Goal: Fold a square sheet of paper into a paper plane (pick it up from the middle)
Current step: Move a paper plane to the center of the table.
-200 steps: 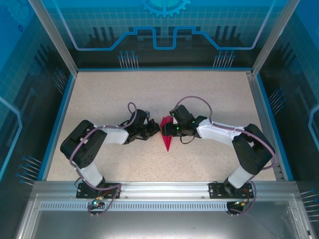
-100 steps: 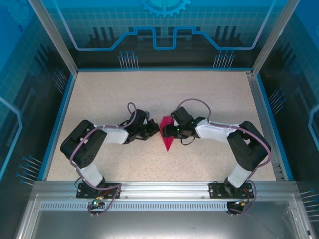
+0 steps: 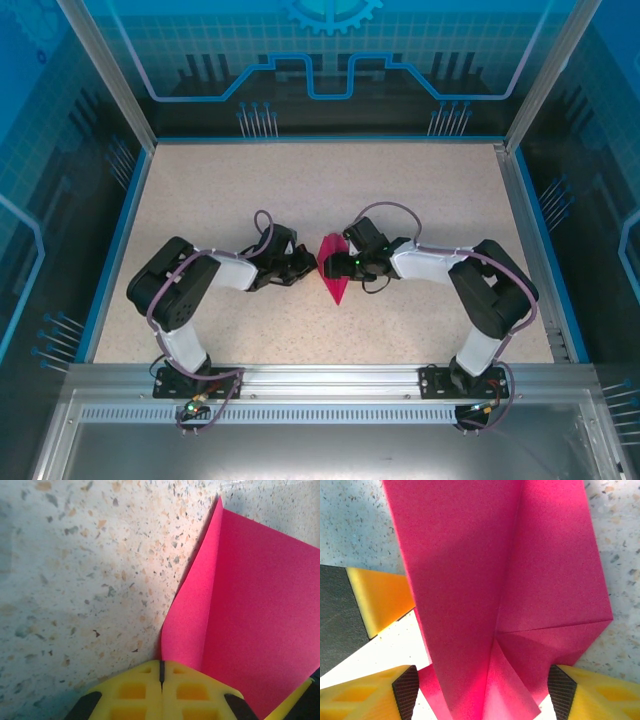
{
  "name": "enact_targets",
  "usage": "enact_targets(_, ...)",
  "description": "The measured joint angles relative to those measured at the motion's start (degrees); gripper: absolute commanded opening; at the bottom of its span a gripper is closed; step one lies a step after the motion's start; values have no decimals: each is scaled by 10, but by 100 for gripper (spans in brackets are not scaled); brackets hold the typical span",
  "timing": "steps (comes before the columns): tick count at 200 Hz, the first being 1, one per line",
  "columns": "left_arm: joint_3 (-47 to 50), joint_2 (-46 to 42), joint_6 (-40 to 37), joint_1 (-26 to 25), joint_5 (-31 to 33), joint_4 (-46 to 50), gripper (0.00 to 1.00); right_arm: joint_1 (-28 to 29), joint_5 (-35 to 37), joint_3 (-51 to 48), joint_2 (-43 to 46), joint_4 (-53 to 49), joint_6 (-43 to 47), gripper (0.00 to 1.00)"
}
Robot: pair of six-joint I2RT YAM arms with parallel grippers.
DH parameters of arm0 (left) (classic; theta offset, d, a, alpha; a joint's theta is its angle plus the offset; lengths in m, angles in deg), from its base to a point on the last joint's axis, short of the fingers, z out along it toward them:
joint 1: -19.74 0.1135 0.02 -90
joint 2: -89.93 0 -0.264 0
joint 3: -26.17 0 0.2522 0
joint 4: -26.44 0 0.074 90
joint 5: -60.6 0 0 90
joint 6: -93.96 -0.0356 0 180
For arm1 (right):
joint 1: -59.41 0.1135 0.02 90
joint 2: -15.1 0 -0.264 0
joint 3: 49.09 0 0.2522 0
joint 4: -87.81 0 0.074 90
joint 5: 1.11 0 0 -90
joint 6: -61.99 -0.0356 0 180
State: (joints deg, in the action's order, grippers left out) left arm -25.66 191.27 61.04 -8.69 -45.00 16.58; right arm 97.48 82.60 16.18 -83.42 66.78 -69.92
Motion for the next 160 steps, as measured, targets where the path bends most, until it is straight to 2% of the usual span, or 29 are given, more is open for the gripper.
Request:
enact_targets(69,0,0,0,1,-4,-1,2,14,21,1,31,-25,12,70)
enact_targets(160,0,0,0,1,-8,-3,2,47,44,25,27,-58,3,56)
